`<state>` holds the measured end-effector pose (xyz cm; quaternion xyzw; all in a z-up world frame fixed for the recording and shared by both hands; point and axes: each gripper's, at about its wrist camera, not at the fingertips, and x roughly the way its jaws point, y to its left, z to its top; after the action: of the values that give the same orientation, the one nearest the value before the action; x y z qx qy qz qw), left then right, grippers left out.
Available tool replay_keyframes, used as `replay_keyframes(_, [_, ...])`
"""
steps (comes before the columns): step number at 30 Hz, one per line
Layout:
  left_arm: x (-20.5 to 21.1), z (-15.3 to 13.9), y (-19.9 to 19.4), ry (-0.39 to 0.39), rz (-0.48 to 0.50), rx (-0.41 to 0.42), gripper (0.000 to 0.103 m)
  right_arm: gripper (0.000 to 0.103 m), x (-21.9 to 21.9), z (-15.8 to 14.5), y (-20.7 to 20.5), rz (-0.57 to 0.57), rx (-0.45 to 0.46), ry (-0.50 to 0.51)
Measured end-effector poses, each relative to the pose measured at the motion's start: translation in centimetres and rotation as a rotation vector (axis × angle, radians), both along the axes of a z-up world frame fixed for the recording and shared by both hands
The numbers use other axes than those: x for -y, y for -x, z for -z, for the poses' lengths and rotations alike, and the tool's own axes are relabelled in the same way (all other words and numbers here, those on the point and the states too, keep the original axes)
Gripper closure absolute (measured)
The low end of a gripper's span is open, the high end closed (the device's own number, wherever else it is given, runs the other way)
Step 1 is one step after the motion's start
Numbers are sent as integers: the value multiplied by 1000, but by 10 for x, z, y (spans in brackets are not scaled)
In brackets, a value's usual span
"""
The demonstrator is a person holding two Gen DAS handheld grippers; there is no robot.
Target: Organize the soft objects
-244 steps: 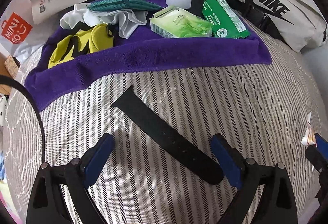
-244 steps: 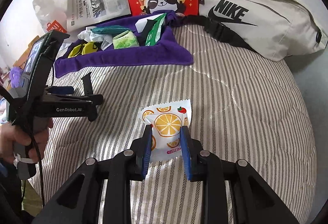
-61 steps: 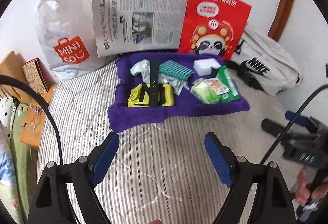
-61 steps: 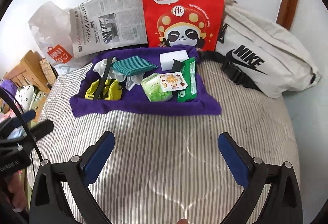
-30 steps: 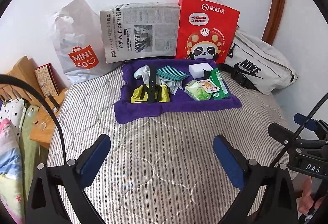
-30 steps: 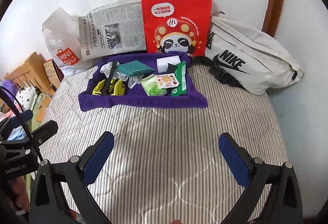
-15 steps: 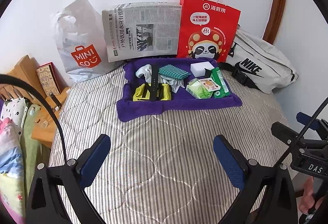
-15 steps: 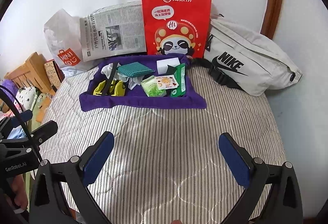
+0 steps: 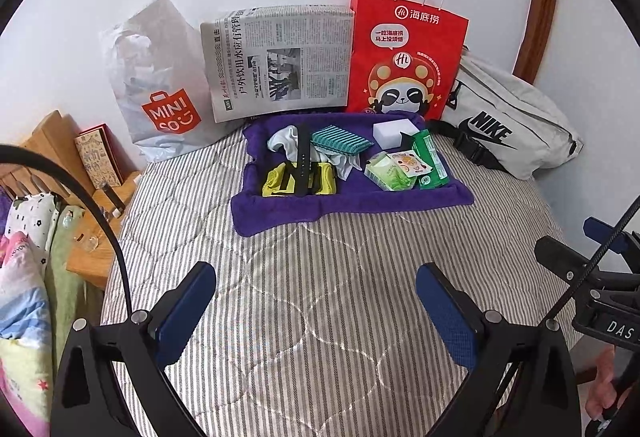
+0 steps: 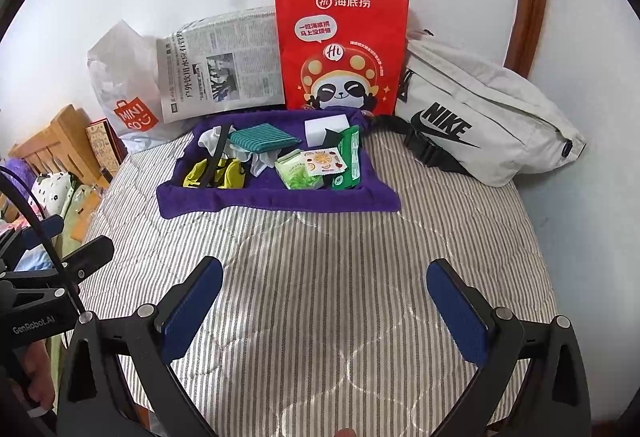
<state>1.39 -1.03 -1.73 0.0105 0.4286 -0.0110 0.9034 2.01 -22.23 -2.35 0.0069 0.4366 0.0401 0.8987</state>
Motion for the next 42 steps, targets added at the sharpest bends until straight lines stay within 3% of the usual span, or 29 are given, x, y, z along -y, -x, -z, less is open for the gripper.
replay_keyframes(42, [-4,-6,8,-6,8,0,2,2,-4,-5,6,-25,8,6])
